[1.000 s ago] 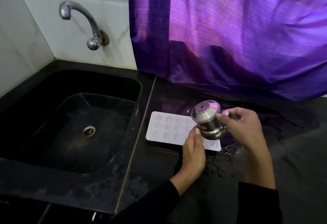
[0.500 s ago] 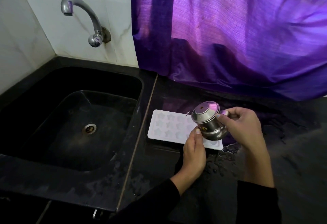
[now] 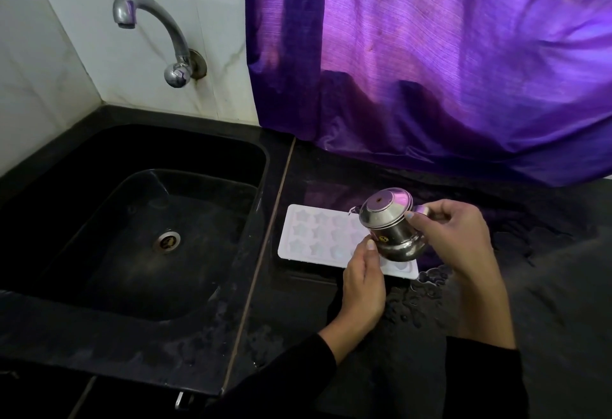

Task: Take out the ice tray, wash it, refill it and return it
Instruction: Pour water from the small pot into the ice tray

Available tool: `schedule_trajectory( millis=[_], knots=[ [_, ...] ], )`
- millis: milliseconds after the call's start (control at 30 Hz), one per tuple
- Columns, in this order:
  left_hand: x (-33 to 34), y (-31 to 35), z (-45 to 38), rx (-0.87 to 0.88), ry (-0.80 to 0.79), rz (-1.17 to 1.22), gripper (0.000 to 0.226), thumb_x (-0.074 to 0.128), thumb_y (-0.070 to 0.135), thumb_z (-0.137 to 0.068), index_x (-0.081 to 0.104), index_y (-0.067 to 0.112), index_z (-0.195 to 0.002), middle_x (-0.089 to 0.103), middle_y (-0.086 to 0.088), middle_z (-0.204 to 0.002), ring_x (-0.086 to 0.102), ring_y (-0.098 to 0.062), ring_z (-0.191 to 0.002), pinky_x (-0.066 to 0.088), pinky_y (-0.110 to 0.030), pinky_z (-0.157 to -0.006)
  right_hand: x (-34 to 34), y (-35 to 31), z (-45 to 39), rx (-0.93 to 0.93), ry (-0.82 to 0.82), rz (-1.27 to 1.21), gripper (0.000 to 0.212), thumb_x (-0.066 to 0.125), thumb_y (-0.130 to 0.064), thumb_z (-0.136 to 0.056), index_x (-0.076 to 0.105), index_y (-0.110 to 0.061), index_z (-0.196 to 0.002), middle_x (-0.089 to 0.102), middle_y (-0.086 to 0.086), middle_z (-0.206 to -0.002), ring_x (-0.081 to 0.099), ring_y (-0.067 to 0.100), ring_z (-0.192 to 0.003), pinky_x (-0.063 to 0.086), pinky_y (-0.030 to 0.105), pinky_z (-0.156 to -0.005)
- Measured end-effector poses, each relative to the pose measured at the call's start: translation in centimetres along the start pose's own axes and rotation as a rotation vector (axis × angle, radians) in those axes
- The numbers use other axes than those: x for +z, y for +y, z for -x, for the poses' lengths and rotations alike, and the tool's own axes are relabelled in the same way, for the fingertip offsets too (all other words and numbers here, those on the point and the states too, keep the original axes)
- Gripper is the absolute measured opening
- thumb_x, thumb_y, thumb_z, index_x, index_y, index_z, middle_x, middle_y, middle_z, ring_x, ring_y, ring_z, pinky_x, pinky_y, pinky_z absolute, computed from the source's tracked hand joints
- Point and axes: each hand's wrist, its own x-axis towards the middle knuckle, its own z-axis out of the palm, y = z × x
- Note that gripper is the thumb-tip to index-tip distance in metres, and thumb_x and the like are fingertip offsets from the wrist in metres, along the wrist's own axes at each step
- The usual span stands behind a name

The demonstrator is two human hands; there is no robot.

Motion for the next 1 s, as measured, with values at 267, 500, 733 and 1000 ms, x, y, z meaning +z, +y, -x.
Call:
schedule_trajectory(
  millis=[267,500,733,1000],
  knots=[
    [-1.0,1.3,0.4,0.026,-0.028,-0.007,0.027,0.029,0.035,-0.103,0.049,0.045,-0.118,0.058,0.027,-0.115,0.048,0.011,-0.115,0.038,-0.018,-0.1,-0.4,-0.2,0.4,0.072,0.008,-0.22,0.006,0.075,-0.013,-0.081,0.069,-0.012,-0.081,0.069,0.002,-0.068,0.065,0.017,-0.067,0.055,0.041,-0.075],
    [-2.4,1.7,0.5,0.046,-0.049,-0.014,0.035,0.029,0.036,-0.103,0.048,0.035,-0.133,0.053,0.026,-0.126,0.046,0.004,-0.124,0.036,-0.026,-0.108,0.1,-1.4,1.2,0.032,0.021,-0.249,0.007,0.075,-0.012,-0.081,0.068,-0.013,-0.078,0.07,0.005,-0.072,0.067,0.018,-0.071,0.056,0.044,-0.079],
    [-3.6,1.6,0.5,0.002,-0.069,-0.043,0.039,0.028,0.036,-0.103,0.048,0.028,-0.136,0.056,0.012,-0.133,0.047,-0.004,-0.126,0.037,-0.034,-0.11,1.6,-2.1,1.4,0.013,-0.016,-0.098,0.028,0.071,-0.048,-0.058,0.069,-0.027,-0.076,0.073,-0.001,-0.072,0.071,0.025,-0.076,0.056,0.058,-0.078],
    [-4.3,1.5,0.3,-0.015,-0.112,-0.102,0.042,0.027,0.038,-0.103,0.048,0.025,-0.137,0.057,0.007,-0.133,0.048,-0.009,-0.126,0.037,-0.031,-0.109,2.0,-2.4,1.3,0.002,0.02,-0.019,0.011,0.077,-0.03,-0.072,0.068,-0.023,-0.071,0.071,-0.003,-0.068,0.07,0.024,-0.076,0.056,0.056,-0.08]
  ],
)
